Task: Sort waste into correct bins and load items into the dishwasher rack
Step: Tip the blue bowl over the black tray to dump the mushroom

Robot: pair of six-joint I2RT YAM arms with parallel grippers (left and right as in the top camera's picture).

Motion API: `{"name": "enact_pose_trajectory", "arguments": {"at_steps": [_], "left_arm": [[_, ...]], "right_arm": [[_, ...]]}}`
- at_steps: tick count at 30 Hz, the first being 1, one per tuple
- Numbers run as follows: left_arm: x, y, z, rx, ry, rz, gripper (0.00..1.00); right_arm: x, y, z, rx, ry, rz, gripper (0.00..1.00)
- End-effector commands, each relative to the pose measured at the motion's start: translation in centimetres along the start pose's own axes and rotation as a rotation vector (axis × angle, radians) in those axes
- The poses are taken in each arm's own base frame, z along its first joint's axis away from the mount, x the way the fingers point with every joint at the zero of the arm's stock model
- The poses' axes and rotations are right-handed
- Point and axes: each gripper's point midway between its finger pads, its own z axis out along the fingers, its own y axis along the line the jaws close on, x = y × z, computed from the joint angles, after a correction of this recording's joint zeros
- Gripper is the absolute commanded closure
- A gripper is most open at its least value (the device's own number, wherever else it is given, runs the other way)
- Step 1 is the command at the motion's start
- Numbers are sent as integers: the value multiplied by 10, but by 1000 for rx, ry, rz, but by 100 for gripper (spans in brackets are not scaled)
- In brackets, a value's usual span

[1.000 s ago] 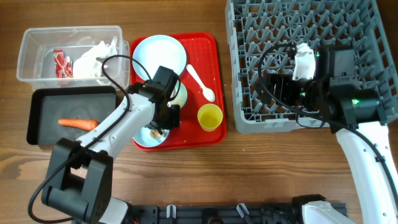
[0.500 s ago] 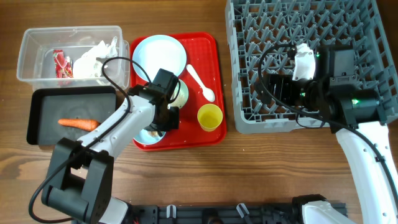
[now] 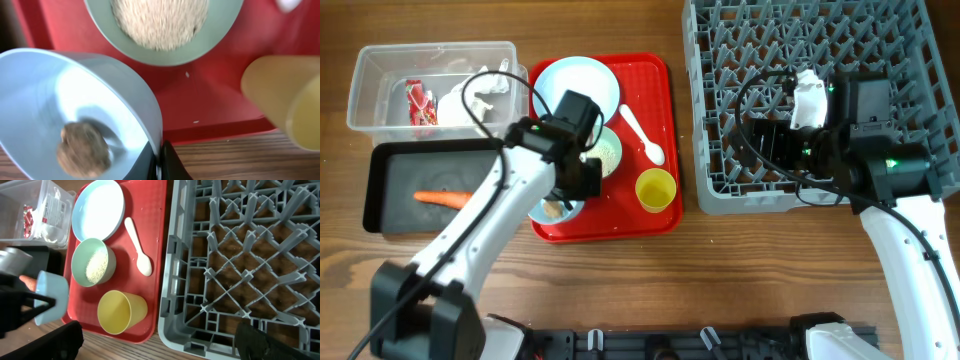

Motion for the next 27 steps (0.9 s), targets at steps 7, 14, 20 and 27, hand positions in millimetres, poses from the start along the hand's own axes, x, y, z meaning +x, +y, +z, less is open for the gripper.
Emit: {"name": "enact_pose_trajectory", "arguments": {"at_steps": [7,14,20,27], "left_arm": [[-29,76,-47,72,-153,-303,96],[-57,139,-68,402,-290,-408,96],[-74,182,-99,792,-507,-431,96],[-77,232,-103,1220,-595,-650,96]], "right_arm": [[-7,0,-2,5,-18,0,0],[-7,0,-2,5,-19,0,0],[-8,0,-2,4,-21,0,0],[-6,0,-2,5,-14,2,0]]}}
